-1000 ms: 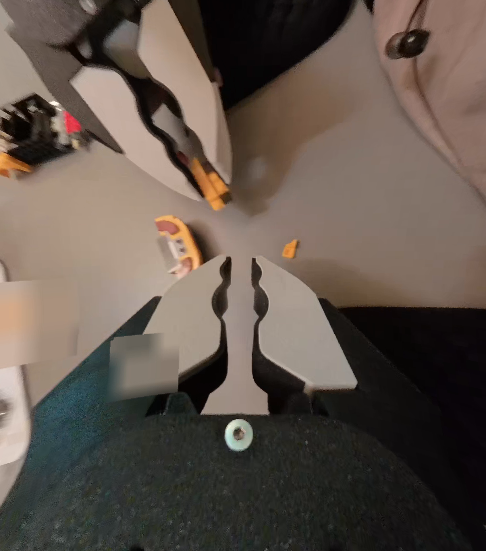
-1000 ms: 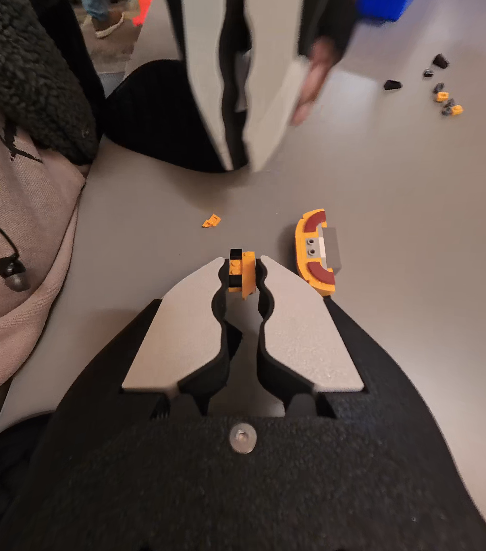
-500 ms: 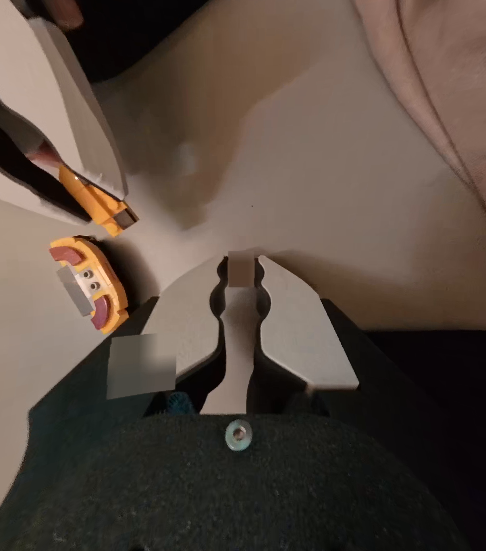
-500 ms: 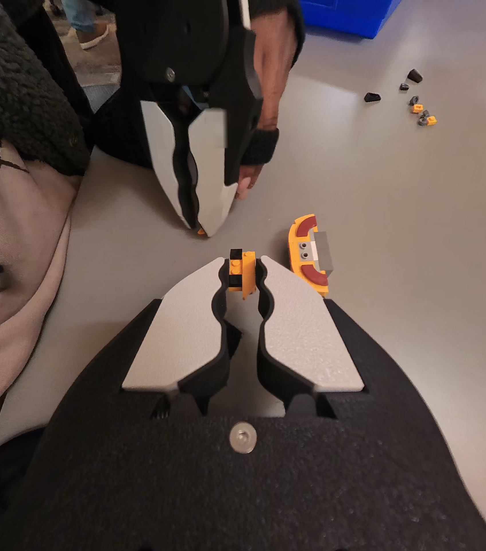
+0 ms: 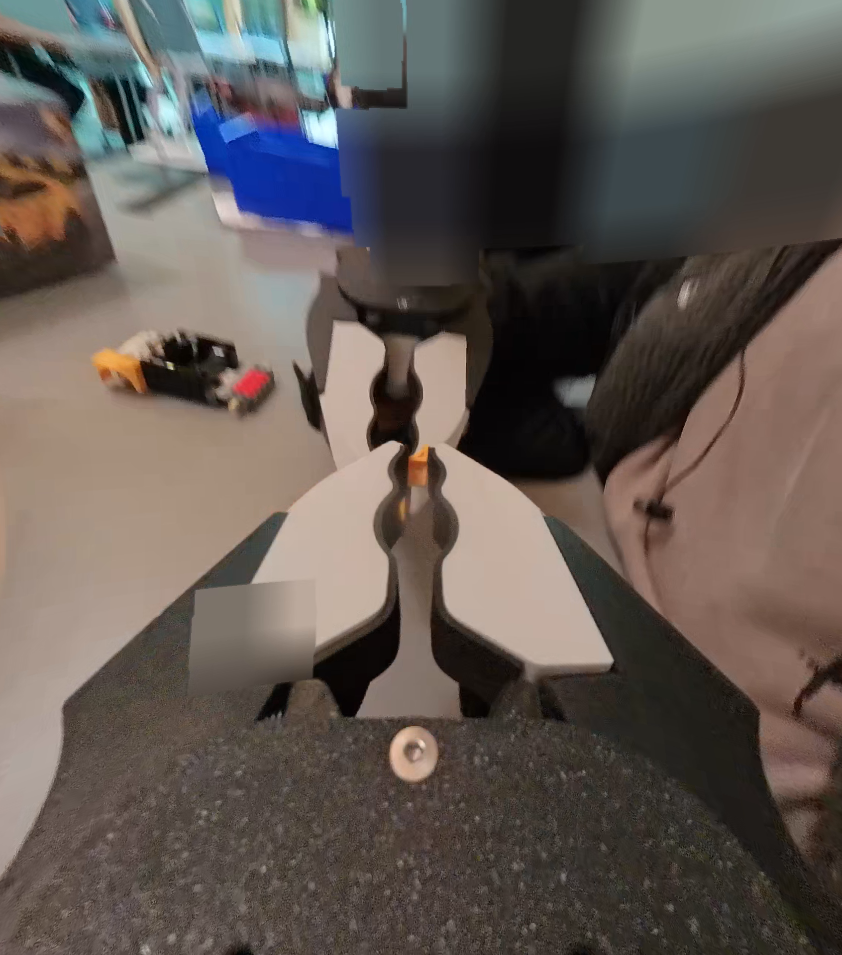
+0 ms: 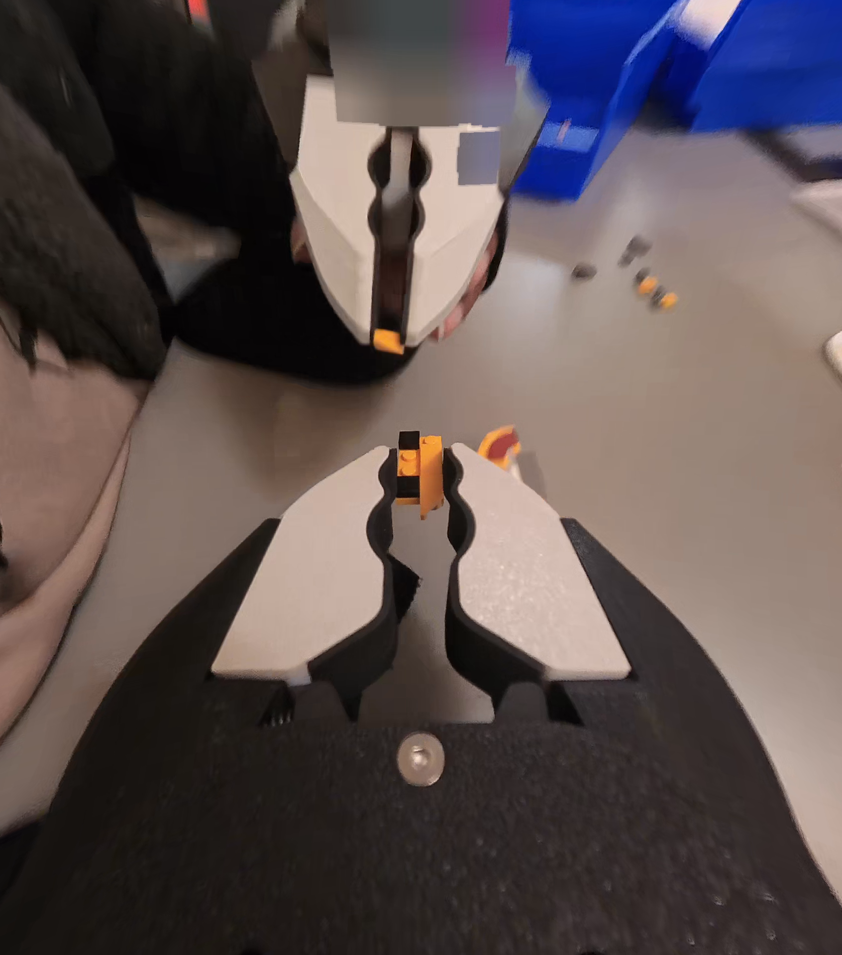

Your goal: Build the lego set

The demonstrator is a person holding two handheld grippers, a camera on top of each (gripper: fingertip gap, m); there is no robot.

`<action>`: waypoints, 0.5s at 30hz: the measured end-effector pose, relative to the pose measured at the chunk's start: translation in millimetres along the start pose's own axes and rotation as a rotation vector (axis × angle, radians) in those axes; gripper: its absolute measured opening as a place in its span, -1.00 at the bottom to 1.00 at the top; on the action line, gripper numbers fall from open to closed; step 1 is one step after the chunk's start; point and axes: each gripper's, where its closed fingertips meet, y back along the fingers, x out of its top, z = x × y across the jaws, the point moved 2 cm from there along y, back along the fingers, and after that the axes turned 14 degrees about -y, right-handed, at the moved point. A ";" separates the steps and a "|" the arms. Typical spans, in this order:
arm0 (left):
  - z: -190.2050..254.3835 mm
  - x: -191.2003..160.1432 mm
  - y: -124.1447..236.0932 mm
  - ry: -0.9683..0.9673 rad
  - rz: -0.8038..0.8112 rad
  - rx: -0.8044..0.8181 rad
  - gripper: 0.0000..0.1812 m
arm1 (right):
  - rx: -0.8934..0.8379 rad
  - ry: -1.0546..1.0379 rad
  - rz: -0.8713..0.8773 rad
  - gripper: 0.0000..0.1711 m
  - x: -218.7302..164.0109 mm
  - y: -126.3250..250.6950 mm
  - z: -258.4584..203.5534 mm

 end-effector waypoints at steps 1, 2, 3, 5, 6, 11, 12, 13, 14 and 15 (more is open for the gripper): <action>-4.5 7.5 2.0 0.038 0.084 0.030 -0.93 | 0.010 -0.016 0.063 -0.81 8.6 2.0 -1.2; -9.2 12.8 4.0 0.069 0.153 0.060 -0.93 | 0.033 -0.034 0.127 -0.81 17.5 4.7 -4.2; -13.3 17.0 6.0 0.093 0.212 0.084 -0.93 | 0.046 -0.052 0.181 -0.81 25.4 7.4 -6.0; -17.2 25.5 9.4 0.130 0.315 0.095 -0.93 | 0.034 -0.069 0.263 -0.81 36.9 11.9 -5.4; -18.7 27.9 9.8 0.142 0.341 0.097 -0.93 | 0.033 -0.074 0.286 -0.81 40.3 13.2 -5.7; -19.9 36.2 9.3 0.163 0.420 0.082 -0.93 | 0.049 -0.118 0.386 -0.81 53.0 18.3 -6.7; -20.3 35.9 8.7 0.168 0.426 0.082 -0.93 | 0.052 -0.124 0.406 -0.81 55.5 19.7 -6.7; -20.3 35.8 8.2 0.174 0.434 0.081 -0.93 | 0.063 -0.132 0.423 -0.81 57.6 21.1 -7.5; -20.6 35.3 7.8 0.179 0.441 0.082 -0.93 | 0.076 -0.144 0.435 -0.81 59.2 22.5 -8.0; -21.1 35.0 7.8 0.180 0.446 0.086 -0.93 | 0.084 -0.155 0.450 -0.81 60.6 24.2 -7.9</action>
